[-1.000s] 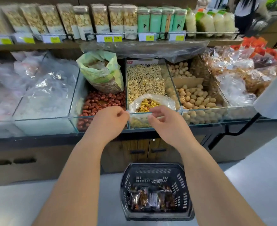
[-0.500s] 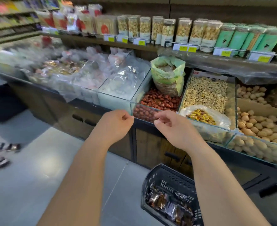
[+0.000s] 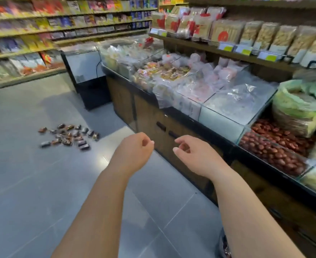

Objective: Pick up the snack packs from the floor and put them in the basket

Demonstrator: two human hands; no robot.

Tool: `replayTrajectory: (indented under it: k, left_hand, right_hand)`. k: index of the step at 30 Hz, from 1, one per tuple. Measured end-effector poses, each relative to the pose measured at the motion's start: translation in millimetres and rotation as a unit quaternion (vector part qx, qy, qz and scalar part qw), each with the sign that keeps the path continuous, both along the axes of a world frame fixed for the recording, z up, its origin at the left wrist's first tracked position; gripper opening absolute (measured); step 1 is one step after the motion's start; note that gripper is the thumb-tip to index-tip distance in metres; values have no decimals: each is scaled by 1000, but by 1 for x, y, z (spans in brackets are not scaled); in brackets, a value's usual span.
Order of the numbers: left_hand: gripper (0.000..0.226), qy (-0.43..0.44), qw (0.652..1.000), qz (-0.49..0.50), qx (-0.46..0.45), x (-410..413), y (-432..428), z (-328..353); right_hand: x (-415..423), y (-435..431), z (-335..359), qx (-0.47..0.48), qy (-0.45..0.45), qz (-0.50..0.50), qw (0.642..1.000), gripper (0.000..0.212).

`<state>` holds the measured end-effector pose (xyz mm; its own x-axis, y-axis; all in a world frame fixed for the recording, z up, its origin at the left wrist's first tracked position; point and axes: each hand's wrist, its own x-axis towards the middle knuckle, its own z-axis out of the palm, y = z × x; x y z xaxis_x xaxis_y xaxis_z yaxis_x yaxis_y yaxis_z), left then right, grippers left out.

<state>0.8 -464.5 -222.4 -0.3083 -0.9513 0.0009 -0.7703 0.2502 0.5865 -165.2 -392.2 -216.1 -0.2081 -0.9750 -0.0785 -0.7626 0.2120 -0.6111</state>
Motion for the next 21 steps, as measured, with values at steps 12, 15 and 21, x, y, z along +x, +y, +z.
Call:
replayTrajectory:
  k: [12, 15, 21]
  left_hand:
    - [33, 5, 987, 153, 56, 196, -96, -22]
    - [33, 1, 982, 178, 70, 225, -116, -30]
    - [33, -28, 969, 235, 73, 277, -188, -45]
  right_hand:
    - [202, -150, -49, 51, -17, 126, 991, 50]
    - [233, -180, -62, 69, -13, 161, 984, 53]
    - [284, -272, -78, 81, -11, 222, 972, 50]
